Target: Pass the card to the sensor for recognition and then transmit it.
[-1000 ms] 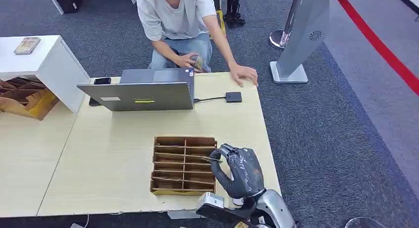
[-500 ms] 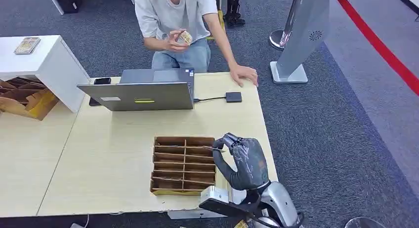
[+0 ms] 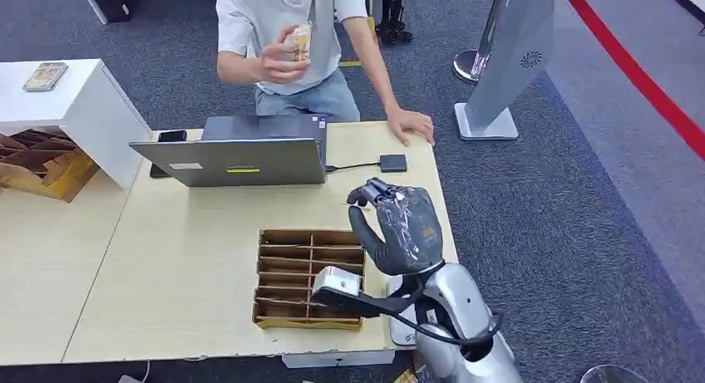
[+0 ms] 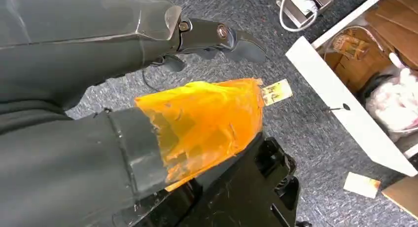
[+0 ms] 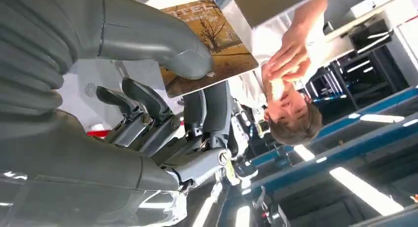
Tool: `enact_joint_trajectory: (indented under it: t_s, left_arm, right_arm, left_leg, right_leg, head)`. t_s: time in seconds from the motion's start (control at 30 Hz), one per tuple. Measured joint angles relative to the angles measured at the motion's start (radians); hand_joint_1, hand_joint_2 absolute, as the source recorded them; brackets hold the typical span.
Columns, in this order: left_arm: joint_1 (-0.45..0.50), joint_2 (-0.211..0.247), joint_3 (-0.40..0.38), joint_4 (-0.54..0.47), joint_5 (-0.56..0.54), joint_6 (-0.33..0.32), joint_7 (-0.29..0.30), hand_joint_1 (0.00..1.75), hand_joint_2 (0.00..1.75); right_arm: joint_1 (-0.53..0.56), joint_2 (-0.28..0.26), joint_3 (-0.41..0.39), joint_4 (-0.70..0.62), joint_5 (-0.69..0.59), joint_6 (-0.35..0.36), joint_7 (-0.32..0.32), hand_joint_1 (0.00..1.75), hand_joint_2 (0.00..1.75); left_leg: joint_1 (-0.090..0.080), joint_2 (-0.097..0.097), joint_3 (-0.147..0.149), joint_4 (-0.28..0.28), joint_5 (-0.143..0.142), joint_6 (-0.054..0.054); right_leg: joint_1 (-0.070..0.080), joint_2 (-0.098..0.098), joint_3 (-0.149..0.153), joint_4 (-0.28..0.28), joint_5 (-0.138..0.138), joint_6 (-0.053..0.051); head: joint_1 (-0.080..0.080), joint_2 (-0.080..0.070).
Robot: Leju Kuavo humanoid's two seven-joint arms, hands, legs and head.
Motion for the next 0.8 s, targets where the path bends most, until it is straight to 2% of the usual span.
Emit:
enact_joint_trajectory:
  t_s: [0.53, 0.8]
  left_arm:
    - [-0.031, -0.001, -0.052, 0.000, -0.037, -0.011, 0.026, 0.00, 0.00]
    - [-0.035, -0.010, -0.060, 0.000, -0.029, 0.006, 0.026, 0.00, 0.00]
  right_arm:
    - [-0.170, 0.060, 0.006, 0.096, 0.084, 0.042, 0.011, 1.75, 1.75]
    - [-0.203, 0.086, 0.026, 0.137, 0.095, 0.052, 0.009, 1.75, 1.75]
  left_leg:
    - [0.000, 0.000, 0.000, 0.000, 0.000, 0.000]
    - [0.000, 0.000, 0.000, 0.000, 0.000, 0.000]
  right_leg:
    - [0.000, 0.000, 0.000, 0.000, 0.000, 0.000]
    - [0.000, 0.000, 0.000, 0.000, 0.000, 0.000]
  head:
    - [0.000, 0.000]
    - [0.000, 0.000]
